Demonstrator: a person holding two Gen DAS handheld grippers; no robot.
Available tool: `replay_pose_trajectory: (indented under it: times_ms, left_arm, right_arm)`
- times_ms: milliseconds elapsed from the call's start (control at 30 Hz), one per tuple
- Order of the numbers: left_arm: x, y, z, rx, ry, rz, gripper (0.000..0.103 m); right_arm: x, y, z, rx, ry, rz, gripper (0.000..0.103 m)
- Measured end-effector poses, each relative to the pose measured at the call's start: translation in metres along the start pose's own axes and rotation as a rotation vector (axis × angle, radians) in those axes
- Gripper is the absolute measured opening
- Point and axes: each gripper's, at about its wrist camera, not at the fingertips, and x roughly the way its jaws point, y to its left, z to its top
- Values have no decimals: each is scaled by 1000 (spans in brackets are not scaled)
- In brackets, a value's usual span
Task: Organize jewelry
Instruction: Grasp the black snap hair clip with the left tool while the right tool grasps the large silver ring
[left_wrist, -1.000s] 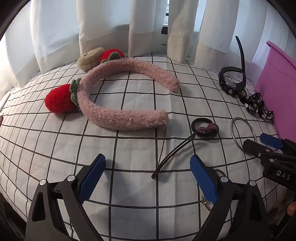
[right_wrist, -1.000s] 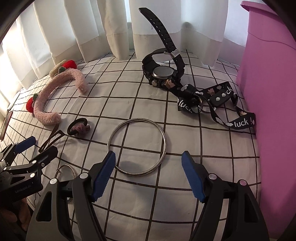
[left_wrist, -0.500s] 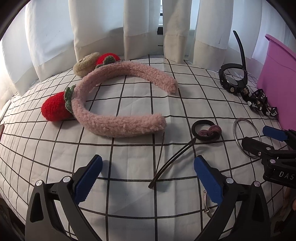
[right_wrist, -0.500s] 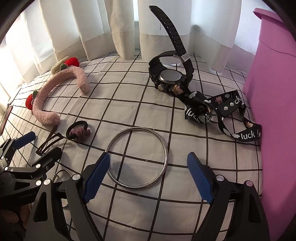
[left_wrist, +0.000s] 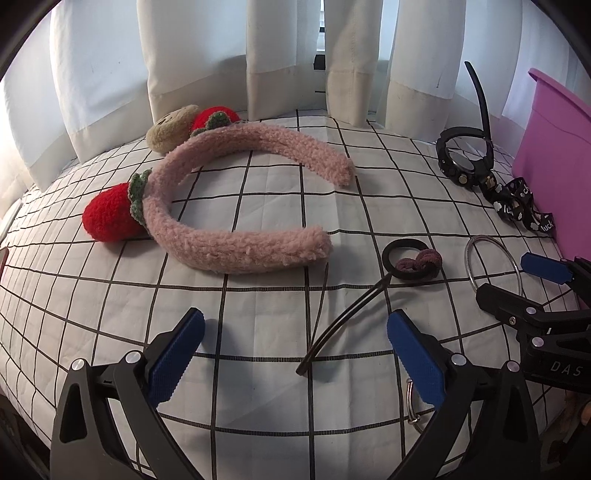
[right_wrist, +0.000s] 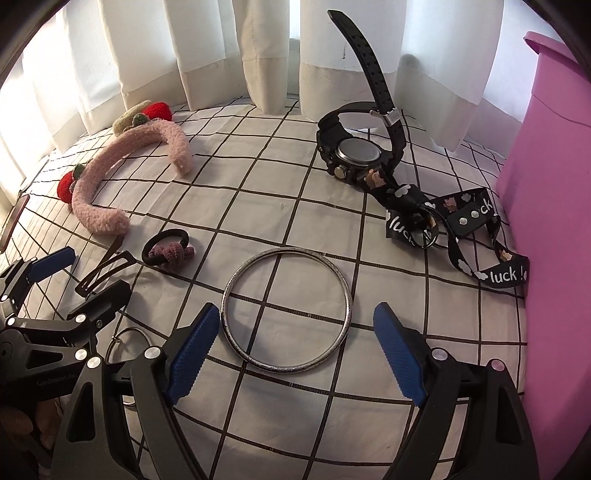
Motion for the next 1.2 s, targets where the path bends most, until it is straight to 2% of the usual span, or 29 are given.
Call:
replay_pose_trajectory:
  times_ms: [100, 167, 233, 567, 700, 767, 833, 900, 967, 1033, 1067, 1100, 1200]
  left_arm:
    - [0, 0, 0, -1, -4, 1, 98]
    - [0, 0, -1, -5, -12, 4, 98]
    - [-1, 0, -3, -8, -24, 7, 98]
    - [-3, -4, -9, -33, -48, 29, 97]
    - [-4, -4, -8, -19, -50, 18, 95]
    - [-7, -7, -9, 2, -63, 2, 87]
    - [-12, -13, -12, 26, -82, -13, 68]
    - [-14, -16, -14, 40, -90, -20, 60]
    - [-15, -17, -15, 35, -92, -30, 51]
    - [-16, -15, -14, 31, -99, -38, 27]
    - [-16, -14, -13, 31, -99, -37, 20]
    - [-16, -13, -12, 31, -96, -49, 16]
    - [-17, -14, -12, 41, -96, -51, 13]
  right_arm:
    - [3, 0, 0, -1, -9, -19, 85]
    - [5, -2, 1, 16, -11, -26, 92]
    - [6, -4, 0, 18, -23, -28, 94]
    - [5, -3, -3, 29, -80, -41, 94]
    - [5, -2, -1, 19, -67, -40, 94]
    - [5, -1, -1, 8, -64, -26, 93]
    - [4, 0, -2, 1, -67, -19, 93]
    - [2, 2, -4, -11, -75, -7, 89]
    - [-1, 5, -6, -30, -84, 4, 76]
    - [-3, 8, -6, -41, -89, 3, 71]
    - [-3, 8, -6, -36, -90, 6, 71]
    - [-3, 7, -6, -34, -91, 8, 71]
    - [-4, 7, -7, -26, -97, 3, 70]
